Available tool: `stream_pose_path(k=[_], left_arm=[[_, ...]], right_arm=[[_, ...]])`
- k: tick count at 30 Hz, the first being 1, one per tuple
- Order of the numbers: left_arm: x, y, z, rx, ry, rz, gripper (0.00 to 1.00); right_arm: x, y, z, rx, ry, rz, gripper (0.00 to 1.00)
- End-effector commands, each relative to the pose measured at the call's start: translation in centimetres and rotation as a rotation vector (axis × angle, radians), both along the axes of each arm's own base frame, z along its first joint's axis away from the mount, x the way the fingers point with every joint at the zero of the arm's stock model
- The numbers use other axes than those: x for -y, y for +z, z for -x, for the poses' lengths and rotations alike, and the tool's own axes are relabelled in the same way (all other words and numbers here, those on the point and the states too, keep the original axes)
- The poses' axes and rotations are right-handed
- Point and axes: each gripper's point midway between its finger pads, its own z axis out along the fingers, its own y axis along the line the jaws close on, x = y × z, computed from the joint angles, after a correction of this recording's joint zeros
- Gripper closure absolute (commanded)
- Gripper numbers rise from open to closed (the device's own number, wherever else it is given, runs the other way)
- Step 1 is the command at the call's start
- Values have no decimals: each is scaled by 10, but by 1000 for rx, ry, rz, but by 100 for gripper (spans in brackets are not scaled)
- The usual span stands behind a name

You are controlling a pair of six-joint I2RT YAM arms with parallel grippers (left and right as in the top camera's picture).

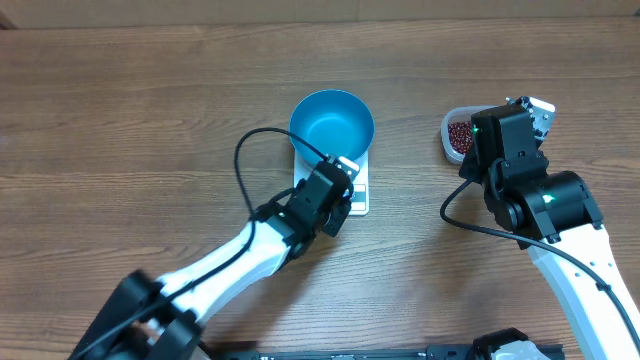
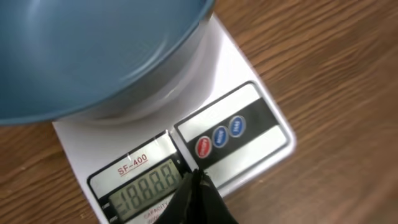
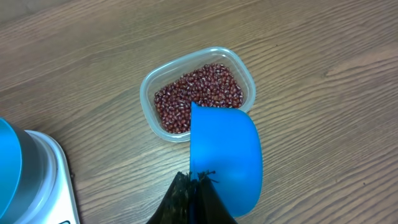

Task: Scoop item into bowl and weigh 150g on scale
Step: 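Pull the left gripper back from the scale buttons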

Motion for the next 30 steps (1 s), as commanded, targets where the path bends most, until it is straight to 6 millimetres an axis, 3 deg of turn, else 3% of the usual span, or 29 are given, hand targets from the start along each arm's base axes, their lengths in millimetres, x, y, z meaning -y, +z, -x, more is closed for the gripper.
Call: stream_pose_path(k=[1, 2, 3, 4, 10, 22, 30], left_arm=[[8, 23, 12, -11, -63, 70, 90], [7, 26, 15, -19, -64, 77, 70], [5, 29, 18, -24, -60, 80, 30], [3, 32, 20, -29, -54, 82, 1], [-5, 44, 29, -26, -51, 80, 1], [-22, 46, 45, -70, -38, 42, 1], [-34, 82, 50, 18, -18, 76, 1]], right_arm=[[4, 11, -4, 33, -20, 4, 96], [4, 11, -4, 33, -20, 4, 96], [4, 11, -4, 33, -20, 4, 96], [4, 11, -5, 34, -20, 4, 96], [4, 11, -5, 34, -20, 4, 96], [4, 10, -4, 30, -14, 9, 96], [4, 10, -4, 30, -14, 9, 96]])
